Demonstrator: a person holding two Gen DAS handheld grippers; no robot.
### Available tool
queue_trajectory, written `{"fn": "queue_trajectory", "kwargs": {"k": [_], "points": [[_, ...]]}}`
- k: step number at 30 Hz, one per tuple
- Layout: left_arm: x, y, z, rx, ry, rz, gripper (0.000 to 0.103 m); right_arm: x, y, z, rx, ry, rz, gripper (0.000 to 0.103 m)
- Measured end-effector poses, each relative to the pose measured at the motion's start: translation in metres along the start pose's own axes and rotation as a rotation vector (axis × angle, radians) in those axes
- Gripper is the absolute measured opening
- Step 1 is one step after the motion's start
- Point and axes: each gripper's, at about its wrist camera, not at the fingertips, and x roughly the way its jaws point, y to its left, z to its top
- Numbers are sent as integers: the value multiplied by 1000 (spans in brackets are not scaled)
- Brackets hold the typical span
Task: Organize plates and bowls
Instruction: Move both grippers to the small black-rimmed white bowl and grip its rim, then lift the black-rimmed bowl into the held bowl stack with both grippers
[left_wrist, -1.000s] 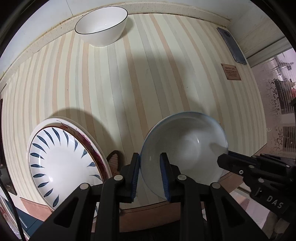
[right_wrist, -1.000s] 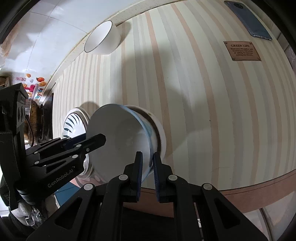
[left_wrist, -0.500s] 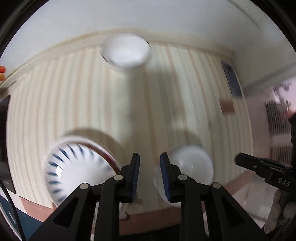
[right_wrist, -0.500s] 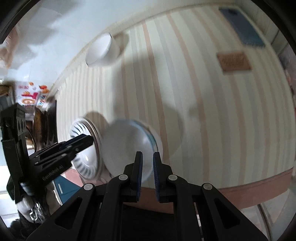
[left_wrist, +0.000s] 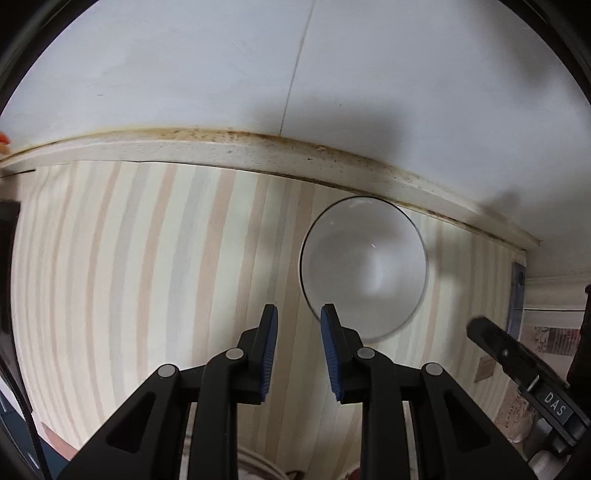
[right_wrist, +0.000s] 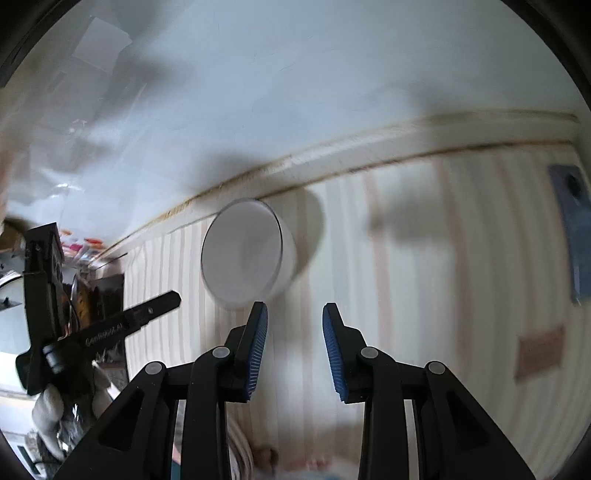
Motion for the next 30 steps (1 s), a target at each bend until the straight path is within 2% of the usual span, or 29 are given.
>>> {"fn": "queue_trajectory", "kwargs": {"k": [5, 10, 14, 15, 16, 19, 30], "points": [[24, -3, 10, 16, 22, 26, 22, 40, 3, 26, 31, 21, -2, 34], [45, -7, 13, 25, 53, 29, 22, 70, 2, 36, 55, 65, -2, 34], [51, -12, 14, 35, 31, 8, 21, 90, 1, 41, 50, 97, -11, 34], [51, -12, 13, 36, 29, -2, 20, 94, 1, 42, 46, 101, -6, 32], [51, -13, 13, 33, 25, -10, 19, 97, 1, 42, 41, 101, -3, 26], [50, -11, 14, 32, 10, -14, 19, 104, 5, 42, 16, 89, 5, 13], [21, -13, -6, 62, -35, -18, 19, 92, 17, 31, -73, 68, -54, 12]]}}
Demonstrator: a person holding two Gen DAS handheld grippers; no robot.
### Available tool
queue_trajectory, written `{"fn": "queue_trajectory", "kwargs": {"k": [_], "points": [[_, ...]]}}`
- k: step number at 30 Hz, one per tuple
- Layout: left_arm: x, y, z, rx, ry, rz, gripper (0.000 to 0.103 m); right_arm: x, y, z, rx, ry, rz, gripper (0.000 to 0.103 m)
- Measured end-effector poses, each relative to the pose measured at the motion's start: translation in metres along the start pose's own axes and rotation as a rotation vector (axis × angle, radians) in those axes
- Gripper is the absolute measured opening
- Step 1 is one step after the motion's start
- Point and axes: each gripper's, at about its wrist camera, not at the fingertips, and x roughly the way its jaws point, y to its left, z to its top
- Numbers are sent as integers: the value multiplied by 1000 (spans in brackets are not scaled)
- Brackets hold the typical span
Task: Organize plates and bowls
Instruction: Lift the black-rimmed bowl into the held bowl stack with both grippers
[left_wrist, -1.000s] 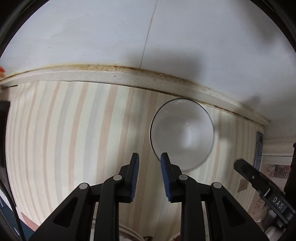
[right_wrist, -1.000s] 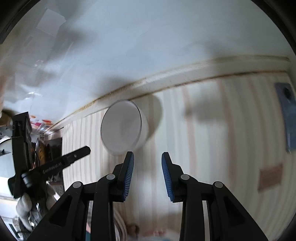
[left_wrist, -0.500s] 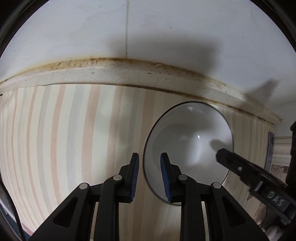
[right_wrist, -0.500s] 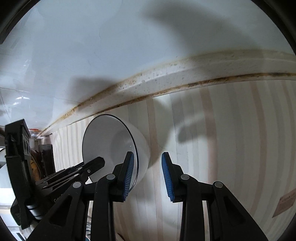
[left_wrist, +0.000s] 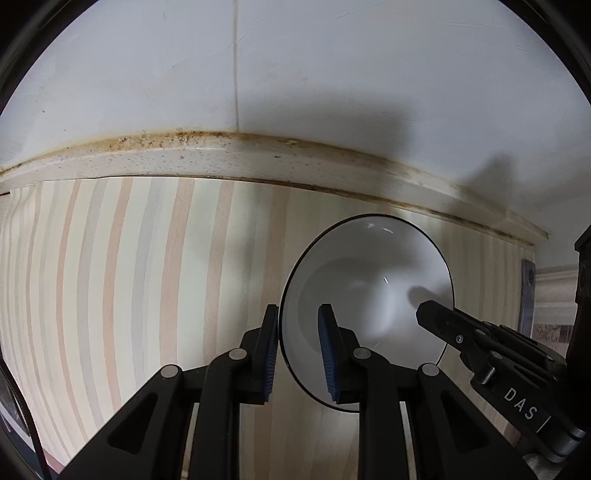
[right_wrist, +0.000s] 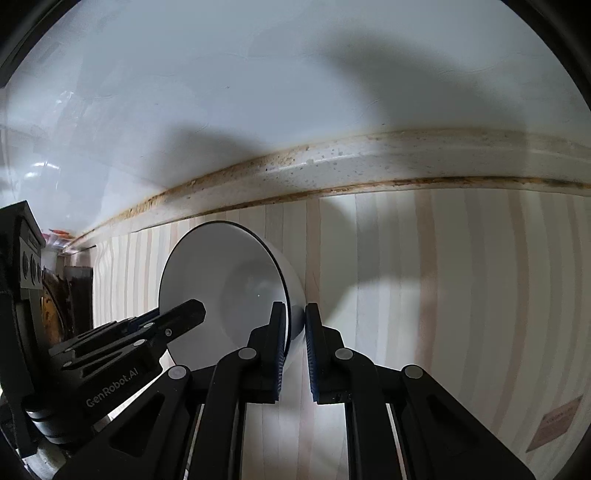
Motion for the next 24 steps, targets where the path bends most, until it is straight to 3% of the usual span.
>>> {"fn": "queue_trajectory", "kwargs": {"k": [11, 17, 24], "points": [[-67, -37, -55, 103, -36, -33, 19, -73, -3, -61, -23, -25, -3, 12], [-97, -54, -105, 175, -18, -65, 19, -127, -9, -120, 11, -70, 13, 13], [-96, -76, -158, 266, 29, -74, 19, -170, -18, -193, 25, -73, 19, 14]]}}
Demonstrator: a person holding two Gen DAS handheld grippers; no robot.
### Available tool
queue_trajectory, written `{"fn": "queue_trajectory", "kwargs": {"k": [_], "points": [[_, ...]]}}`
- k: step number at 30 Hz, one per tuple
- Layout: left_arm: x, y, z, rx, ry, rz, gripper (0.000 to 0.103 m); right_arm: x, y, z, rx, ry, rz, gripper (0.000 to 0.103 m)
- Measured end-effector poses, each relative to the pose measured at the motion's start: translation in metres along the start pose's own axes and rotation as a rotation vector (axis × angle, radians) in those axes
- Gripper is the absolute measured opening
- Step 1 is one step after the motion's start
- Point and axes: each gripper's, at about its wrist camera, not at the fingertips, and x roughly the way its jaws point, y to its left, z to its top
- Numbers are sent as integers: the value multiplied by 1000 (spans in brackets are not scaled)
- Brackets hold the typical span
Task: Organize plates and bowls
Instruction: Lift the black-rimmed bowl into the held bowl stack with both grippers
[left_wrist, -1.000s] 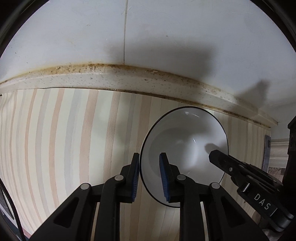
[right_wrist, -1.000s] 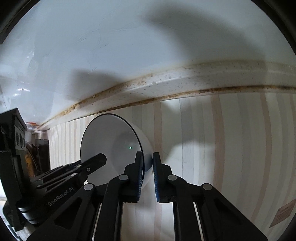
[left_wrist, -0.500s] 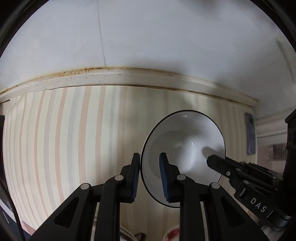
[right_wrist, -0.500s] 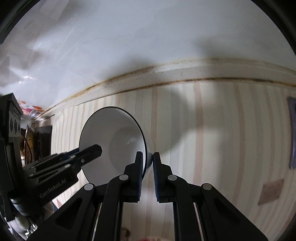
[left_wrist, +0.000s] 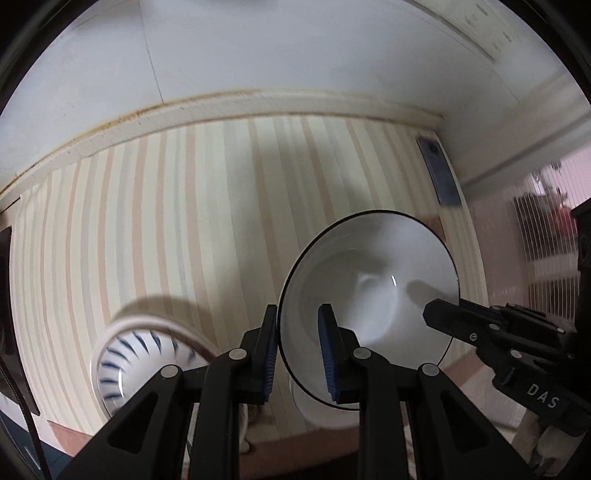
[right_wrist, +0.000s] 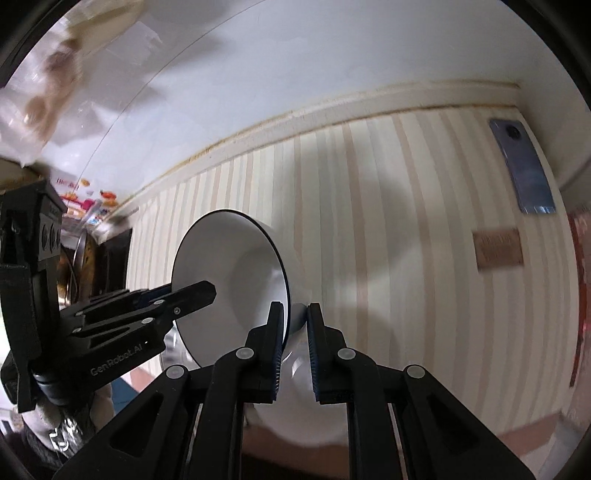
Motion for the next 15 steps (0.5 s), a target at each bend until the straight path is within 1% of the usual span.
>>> {"fn": "queue_trajectory", "kwargs": {"k": [2, 9, 15], "points": [[3, -4, -12, 6, 16, -4, 19, -7, -2, -18, -1, 6, -3, 15], [18, -11, -40, 31, 66, 4, 19, -2, -11, -62, 36, 45, -1, 15], [38, -21, -50, 91, 89, 73, 19, 18, -23, -81, 74, 82, 8, 15]]}}
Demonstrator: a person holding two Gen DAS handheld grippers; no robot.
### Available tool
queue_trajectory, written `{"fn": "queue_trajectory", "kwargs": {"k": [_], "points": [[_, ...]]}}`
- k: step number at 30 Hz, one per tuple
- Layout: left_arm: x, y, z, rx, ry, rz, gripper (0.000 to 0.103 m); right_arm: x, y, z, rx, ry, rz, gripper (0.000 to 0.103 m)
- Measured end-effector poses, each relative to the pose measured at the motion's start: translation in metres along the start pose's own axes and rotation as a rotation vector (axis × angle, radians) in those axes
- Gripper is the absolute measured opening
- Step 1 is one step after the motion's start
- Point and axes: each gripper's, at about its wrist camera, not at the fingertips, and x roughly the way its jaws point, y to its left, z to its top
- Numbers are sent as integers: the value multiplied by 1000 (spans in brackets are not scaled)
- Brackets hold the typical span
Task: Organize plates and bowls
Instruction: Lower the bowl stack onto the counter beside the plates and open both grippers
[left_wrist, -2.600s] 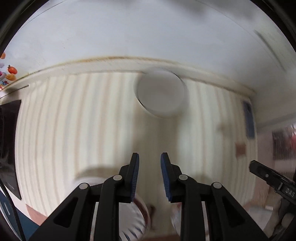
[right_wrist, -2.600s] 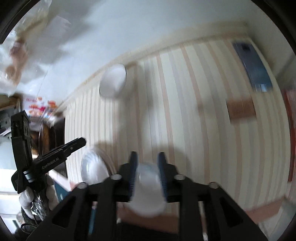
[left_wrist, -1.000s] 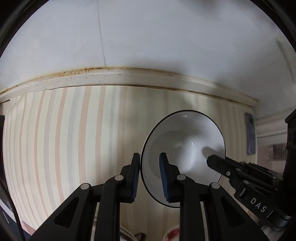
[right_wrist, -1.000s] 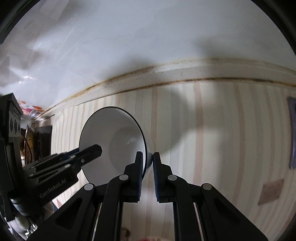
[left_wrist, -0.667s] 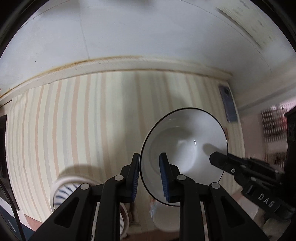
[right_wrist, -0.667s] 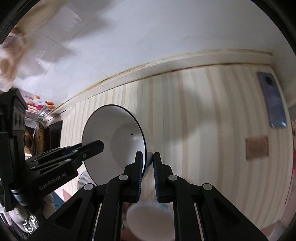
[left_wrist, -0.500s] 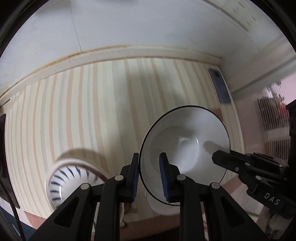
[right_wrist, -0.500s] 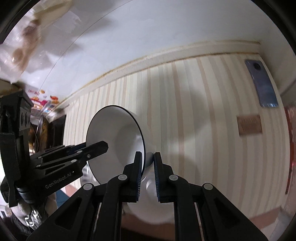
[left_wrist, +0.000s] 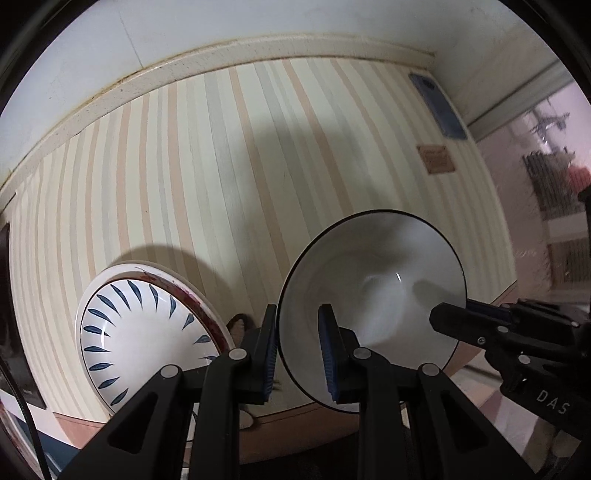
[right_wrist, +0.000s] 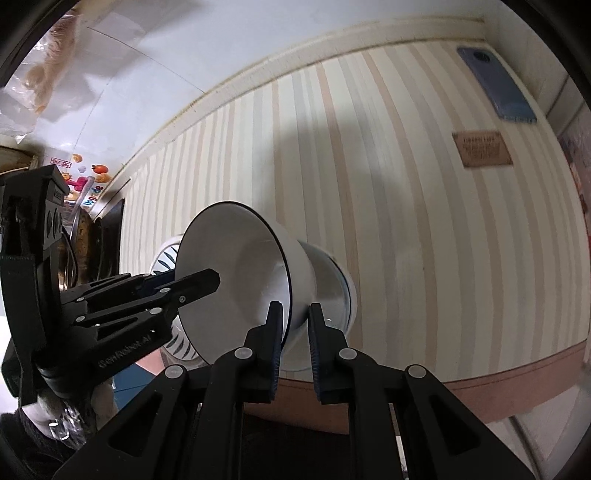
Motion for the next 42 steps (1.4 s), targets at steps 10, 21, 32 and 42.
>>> {"fn": "queue_trajectory", "kwargs": {"k": [10, 21, 32, 42], "points": [[23, -7, -3, 44, 59, 47, 19, 23, -19, -11, 27, 47, -14, 15], [25, -10, -4, 52, 58, 75, 19, 27, -28, -7, 43, 58, -10, 16], [3, 0, -9, -32, 43, 96, 20, 20, -29, 0, 42, 71, 21, 17], [-65, -1, -22, -100, -82, 78, 20, -29, -9, -10, -11, -41, -63, 43]]}}
